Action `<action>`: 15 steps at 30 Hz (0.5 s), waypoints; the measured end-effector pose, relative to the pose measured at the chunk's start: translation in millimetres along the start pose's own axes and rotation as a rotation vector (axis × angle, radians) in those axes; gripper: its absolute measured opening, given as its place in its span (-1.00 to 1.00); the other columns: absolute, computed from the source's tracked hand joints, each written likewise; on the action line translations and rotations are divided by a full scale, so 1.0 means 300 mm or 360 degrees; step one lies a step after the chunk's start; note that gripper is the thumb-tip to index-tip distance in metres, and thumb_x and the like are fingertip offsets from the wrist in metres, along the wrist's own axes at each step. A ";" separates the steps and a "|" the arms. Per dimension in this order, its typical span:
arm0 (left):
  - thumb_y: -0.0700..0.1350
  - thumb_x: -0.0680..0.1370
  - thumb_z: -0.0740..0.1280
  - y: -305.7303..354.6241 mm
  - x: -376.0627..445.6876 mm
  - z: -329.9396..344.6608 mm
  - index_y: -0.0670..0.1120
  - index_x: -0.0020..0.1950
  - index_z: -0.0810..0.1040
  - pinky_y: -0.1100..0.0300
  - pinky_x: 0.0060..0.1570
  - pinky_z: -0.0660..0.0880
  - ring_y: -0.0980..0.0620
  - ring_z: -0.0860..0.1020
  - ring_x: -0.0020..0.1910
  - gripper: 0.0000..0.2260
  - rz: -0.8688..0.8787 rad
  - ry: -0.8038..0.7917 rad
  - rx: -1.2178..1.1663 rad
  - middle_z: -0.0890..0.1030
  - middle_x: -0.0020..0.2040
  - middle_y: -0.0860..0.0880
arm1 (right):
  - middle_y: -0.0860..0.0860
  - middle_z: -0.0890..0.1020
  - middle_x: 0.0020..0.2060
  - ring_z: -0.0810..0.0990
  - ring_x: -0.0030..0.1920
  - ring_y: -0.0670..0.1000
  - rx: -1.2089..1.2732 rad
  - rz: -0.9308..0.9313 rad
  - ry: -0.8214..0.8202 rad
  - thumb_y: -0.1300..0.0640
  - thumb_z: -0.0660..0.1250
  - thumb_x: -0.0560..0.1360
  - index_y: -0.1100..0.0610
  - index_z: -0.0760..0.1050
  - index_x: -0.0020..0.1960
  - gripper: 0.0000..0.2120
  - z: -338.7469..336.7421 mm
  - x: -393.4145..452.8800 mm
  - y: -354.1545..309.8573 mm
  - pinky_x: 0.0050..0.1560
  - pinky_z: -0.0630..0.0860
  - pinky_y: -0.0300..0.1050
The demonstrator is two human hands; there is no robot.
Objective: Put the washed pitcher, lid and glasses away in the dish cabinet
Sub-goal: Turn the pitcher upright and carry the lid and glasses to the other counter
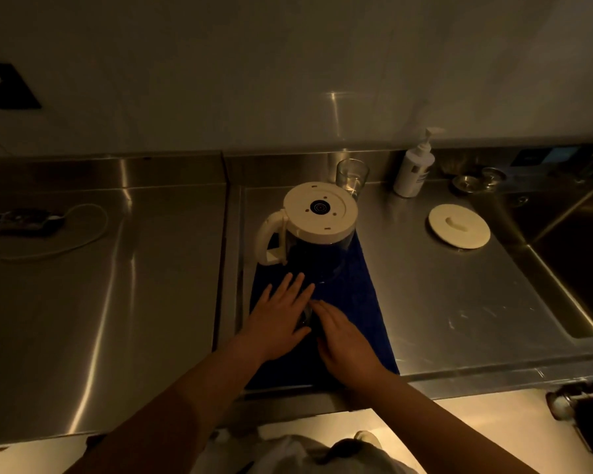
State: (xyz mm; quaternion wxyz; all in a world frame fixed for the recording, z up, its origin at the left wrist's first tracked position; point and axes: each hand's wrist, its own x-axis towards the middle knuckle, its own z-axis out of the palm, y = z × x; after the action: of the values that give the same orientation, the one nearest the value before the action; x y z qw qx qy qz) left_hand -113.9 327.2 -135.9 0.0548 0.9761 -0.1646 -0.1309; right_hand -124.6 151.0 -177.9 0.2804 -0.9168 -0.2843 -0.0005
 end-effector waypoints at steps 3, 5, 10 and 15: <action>0.11 0.61 0.16 -0.011 -0.015 0.023 0.05 0.56 -0.18 -0.06 0.50 -0.04 -0.03 -0.24 0.53 -0.34 -0.0054 -0.0001 -0.0114 -0.24 0.56 -0.02 | 0.05 0.27 0.45 0.24 0.42 -0.04 0.0033 0.0036 0.0010 0.19 0.21 0.55 0.09 0.11 0.51 -0.44 0.013 -0.003 -0.018 0.38 0.13 -0.28; 0.09 0.60 0.20 -0.011 -0.018 0.030 0.05 0.56 -0.15 -0.02 0.47 0.05 -0.03 -0.20 0.53 -0.33 -0.0061 0.0034 -0.0162 -0.21 0.56 -0.01 | 0.02 0.25 0.47 0.23 0.43 -0.07 0.0053 0.0065 0.0016 0.18 0.20 0.57 0.07 0.08 0.52 -0.43 0.022 -0.006 -0.024 0.38 0.12 -0.31; 0.00 0.59 0.25 0.003 -0.014 0.028 0.04 0.56 -0.13 -0.01 0.46 0.10 -0.10 -0.15 0.53 -0.32 -0.0066 0.0052 -0.0212 -0.13 0.57 -0.05 | 0.02 0.21 0.48 0.22 0.43 -0.07 0.0055 0.0078 0.0018 0.16 0.24 0.56 0.05 0.02 0.52 -0.38 0.039 -0.013 -0.025 0.39 0.16 -0.29; -0.03 0.59 0.25 0.010 -0.007 0.033 0.02 0.56 -0.12 -0.07 0.47 0.11 -0.18 -0.14 0.52 -0.32 -0.0082 0.0033 -0.0159 -0.10 0.56 -0.12 | 0.00 0.15 0.50 0.17 0.46 -0.08 0.0090 0.0105 0.0021 0.15 0.26 0.55 0.06 -0.01 0.53 -0.34 0.041 -0.013 -0.036 0.37 0.12 -0.30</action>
State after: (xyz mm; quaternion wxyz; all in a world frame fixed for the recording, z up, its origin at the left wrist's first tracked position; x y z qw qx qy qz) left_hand -119.5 324.6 -144.4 0.1016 0.9774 -0.1320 -0.1302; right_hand -135.5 162.6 -183.2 0.3079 -0.9174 -0.2518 0.0106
